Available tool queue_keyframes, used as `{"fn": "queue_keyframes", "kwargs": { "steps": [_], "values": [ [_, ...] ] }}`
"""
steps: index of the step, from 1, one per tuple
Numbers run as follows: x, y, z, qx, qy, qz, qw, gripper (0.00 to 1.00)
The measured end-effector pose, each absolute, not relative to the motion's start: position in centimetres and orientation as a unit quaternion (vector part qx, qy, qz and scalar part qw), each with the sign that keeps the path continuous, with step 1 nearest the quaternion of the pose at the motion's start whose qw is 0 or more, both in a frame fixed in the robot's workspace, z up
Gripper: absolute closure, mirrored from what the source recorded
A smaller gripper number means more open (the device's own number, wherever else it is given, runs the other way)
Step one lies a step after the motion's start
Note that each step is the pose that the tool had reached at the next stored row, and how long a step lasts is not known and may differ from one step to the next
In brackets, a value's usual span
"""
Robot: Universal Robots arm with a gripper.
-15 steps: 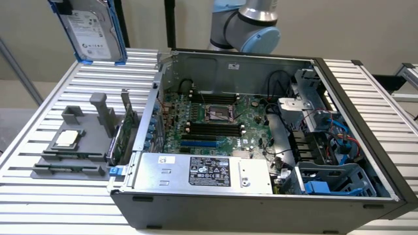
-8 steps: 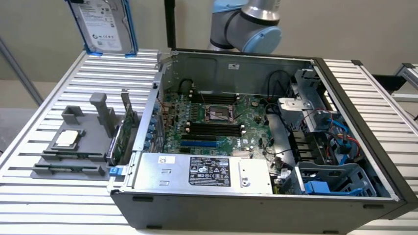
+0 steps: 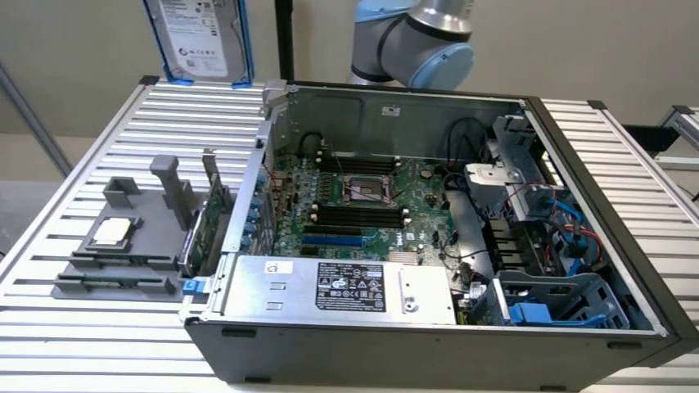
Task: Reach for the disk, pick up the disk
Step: 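Pick up the disk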
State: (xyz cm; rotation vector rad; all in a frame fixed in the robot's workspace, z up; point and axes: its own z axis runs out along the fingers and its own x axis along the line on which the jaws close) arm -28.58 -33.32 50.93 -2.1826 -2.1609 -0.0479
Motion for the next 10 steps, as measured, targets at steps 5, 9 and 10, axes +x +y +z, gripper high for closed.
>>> {"fn": "queue_keyframes", "kwargs": {
  "steps": [5, 9, 10],
  "values": [
    [-26.3, -33.6, 51.1, -0.710, -0.703, -0.014, 0.036, 0.67],
    [-24.5, -33.9, 51.1, -0.710, -0.703, -0.014, 0.036, 0.67],
    [-24.0, -34.0, 51.1, -0.710, -0.703, -0.014, 0.036, 0.67]
  ]
}}
